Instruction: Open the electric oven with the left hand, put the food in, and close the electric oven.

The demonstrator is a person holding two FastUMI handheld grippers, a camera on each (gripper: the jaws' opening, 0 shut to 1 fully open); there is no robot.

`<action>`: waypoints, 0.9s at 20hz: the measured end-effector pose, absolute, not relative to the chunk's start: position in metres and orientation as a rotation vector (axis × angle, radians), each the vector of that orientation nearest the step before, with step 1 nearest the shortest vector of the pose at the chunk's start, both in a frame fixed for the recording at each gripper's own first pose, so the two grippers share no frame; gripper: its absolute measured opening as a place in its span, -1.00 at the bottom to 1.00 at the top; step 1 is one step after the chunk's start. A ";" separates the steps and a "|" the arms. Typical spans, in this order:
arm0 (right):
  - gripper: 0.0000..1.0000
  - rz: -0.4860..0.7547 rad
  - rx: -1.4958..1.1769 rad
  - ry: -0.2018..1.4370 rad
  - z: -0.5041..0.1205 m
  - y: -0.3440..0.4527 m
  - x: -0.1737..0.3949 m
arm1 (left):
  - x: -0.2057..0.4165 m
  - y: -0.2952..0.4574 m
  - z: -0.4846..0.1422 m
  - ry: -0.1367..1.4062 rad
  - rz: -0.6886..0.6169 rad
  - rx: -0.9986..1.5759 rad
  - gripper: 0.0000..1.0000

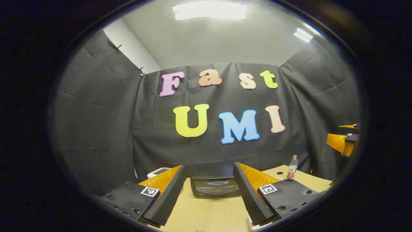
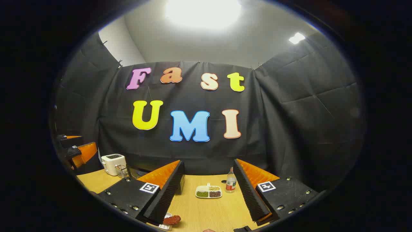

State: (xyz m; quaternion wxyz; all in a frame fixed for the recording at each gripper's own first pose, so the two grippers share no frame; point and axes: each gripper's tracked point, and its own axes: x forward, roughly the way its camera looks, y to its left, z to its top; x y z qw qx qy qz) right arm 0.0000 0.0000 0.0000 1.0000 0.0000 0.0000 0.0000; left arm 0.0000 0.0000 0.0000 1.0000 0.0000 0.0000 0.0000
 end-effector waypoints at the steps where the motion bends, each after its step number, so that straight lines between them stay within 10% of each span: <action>1: 0.91 0.002 0.004 0.000 -0.002 0.001 0.000 | 0.001 -0.001 0.000 -0.001 0.001 0.000 1.00; 18: 0.90 0.025 -0.005 -0.009 -0.009 -0.009 0.003 | -0.004 -0.020 -0.003 0.003 0.000 -0.016 1.00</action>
